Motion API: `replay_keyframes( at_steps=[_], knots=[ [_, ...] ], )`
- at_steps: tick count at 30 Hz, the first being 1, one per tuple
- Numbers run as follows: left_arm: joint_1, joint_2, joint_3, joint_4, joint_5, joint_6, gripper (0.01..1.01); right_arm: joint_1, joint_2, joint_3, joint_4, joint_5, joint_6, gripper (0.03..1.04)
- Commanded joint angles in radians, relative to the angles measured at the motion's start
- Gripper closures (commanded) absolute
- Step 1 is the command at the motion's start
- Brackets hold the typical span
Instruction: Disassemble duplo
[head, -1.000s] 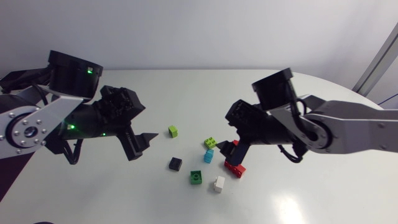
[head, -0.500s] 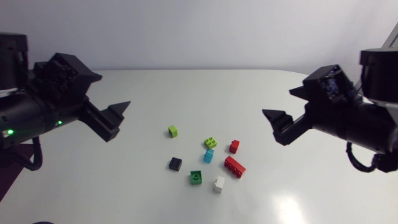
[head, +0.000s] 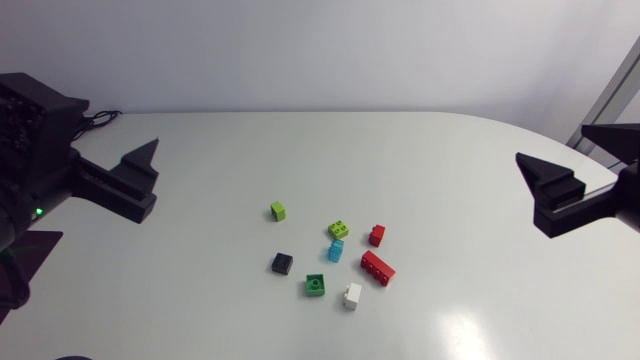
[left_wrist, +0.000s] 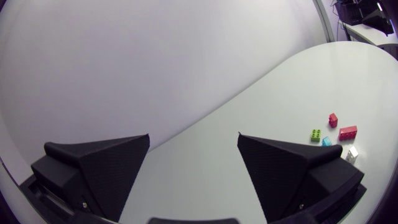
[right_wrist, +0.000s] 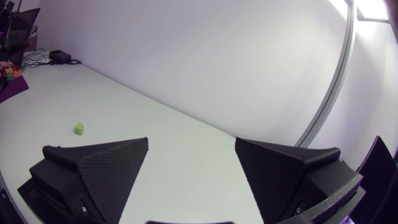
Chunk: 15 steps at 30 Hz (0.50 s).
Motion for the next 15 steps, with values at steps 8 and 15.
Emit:
replay_keyframes(
  at_steps=[8, 15],
  knots=[
    [0.006, -0.104, -0.016, -0.022, -0.094, 0.081, 0.048, -0.008, -0.173, -0.077, 0.038, 0.056, -0.03, 0.06],
    [0.098, -0.225, -0.064, -0.019, -0.09, -0.017, 0.048, -0.008, -0.259, -0.074, 0.019, 0.159, -0.15, 0.06]
  ],
)
